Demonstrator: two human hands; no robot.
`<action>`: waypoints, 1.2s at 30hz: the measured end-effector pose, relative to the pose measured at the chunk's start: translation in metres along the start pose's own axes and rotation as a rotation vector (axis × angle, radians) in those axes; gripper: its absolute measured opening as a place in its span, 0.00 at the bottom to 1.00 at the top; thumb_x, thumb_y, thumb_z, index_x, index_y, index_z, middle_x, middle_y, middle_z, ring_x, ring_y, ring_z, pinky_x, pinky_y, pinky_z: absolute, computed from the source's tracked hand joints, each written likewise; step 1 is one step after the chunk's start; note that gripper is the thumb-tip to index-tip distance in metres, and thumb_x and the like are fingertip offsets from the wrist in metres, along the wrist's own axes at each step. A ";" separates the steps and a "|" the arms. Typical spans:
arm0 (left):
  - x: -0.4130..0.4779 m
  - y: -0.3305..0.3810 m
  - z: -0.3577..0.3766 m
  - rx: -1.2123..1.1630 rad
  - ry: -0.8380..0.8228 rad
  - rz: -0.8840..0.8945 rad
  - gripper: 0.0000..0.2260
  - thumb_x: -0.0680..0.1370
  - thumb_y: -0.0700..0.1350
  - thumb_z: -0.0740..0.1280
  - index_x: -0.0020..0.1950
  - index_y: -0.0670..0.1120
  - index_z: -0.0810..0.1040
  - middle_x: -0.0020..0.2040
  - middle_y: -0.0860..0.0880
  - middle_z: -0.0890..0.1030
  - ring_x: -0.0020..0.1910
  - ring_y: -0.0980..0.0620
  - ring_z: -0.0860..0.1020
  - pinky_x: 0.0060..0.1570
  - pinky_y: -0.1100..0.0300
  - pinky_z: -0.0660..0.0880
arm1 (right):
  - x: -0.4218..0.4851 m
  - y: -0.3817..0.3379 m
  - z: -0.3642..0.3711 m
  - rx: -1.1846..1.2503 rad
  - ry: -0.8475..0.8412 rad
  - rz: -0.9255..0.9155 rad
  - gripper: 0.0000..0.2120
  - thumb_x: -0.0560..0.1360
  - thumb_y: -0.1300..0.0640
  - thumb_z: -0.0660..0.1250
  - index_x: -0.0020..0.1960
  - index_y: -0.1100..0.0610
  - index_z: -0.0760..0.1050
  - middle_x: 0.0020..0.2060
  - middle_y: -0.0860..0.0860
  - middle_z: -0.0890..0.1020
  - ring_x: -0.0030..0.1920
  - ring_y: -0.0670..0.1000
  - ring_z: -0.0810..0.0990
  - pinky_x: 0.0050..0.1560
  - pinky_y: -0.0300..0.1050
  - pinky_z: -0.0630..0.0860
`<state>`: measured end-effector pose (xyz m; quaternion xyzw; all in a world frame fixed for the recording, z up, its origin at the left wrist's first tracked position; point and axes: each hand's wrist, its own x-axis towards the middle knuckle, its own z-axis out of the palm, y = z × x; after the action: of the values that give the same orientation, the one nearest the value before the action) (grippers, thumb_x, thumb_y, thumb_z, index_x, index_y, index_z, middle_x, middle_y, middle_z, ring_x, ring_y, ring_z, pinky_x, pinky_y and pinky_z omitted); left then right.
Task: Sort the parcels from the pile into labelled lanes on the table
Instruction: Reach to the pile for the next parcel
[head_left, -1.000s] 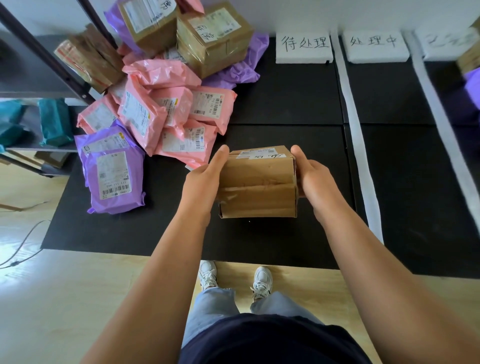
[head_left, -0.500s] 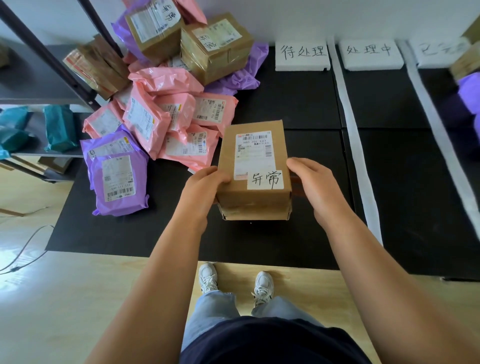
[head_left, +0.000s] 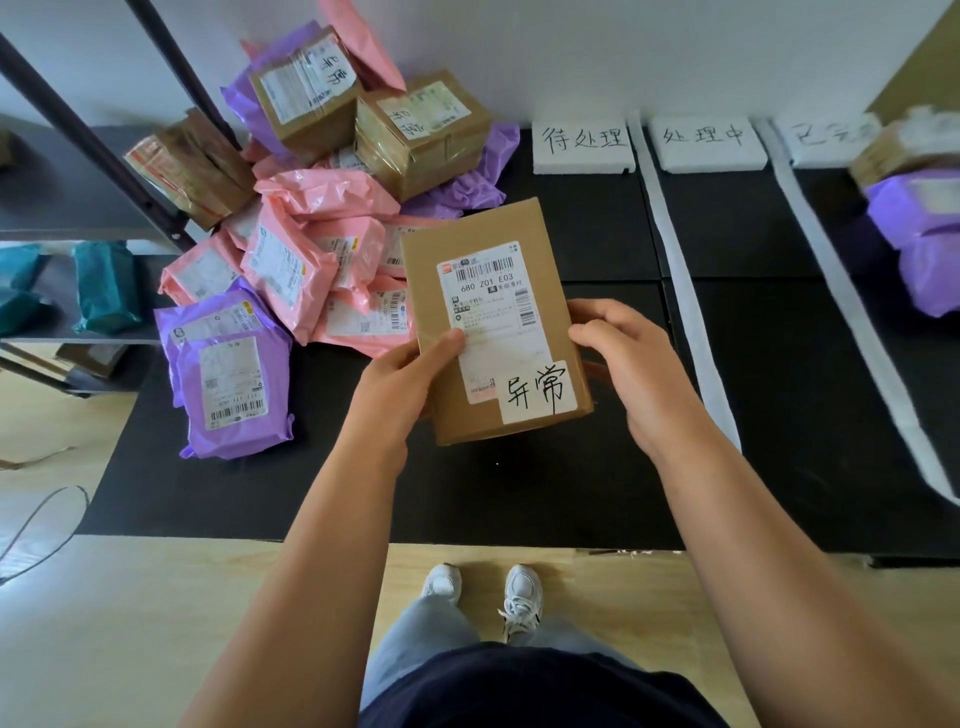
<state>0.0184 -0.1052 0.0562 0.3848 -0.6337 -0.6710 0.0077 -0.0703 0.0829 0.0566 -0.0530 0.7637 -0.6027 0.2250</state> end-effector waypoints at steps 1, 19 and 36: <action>0.001 0.002 -0.001 -0.005 -0.007 0.009 0.16 0.75 0.56 0.72 0.60 0.51 0.81 0.47 0.57 0.86 0.43 0.60 0.84 0.36 0.66 0.75 | -0.001 -0.002 0.000 0.010 0.016 -0.002 0.10 0.81 0.54 0.63 0.60 0.49 0.78 0.49 0.41 0.84 0.48 0.36 0.82 0.45 0.33 0.74; 0.025 0.057 -0.056 0.032 -0.208 0.231 0.14 0.73 0.50 0.75 0.58 0.52 0.82 0.51 0.53 0.85 0.47 0.57 0.84 0.46 0.62 0.79 | -0.010 -0.053 0.040 0.110 0.119 -0.047 0.14 0.81 0.57 0.61 0.64 0.45 0.75 0.50 0.39 0.85 0.52 0.38 0.82 0.51 0.41 0.75; 0.037 0.079 -0.073 0.144 -0.419 0.362 0.15 0.73 0.51 0.74 0.59 0.51 0.82 0.48 0.58 0.86 0.48 0.59 0.84 0.39 0.69 0.79 | -0.037 -0.076 0.055 0.109 0.254 -0.098 0.17 0.80 0.59 0.62 0.66 0.44 0.72 0.48 0.39 0.84 0.53 0.40 0.82 0.51 0.43 0.76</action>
<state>-0.0066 -0.2004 0.1123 0.1182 -0.7258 -0.6770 -0.0309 -0.0293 0.0259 0.1291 -0.0012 0.7489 -0.6553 0.0992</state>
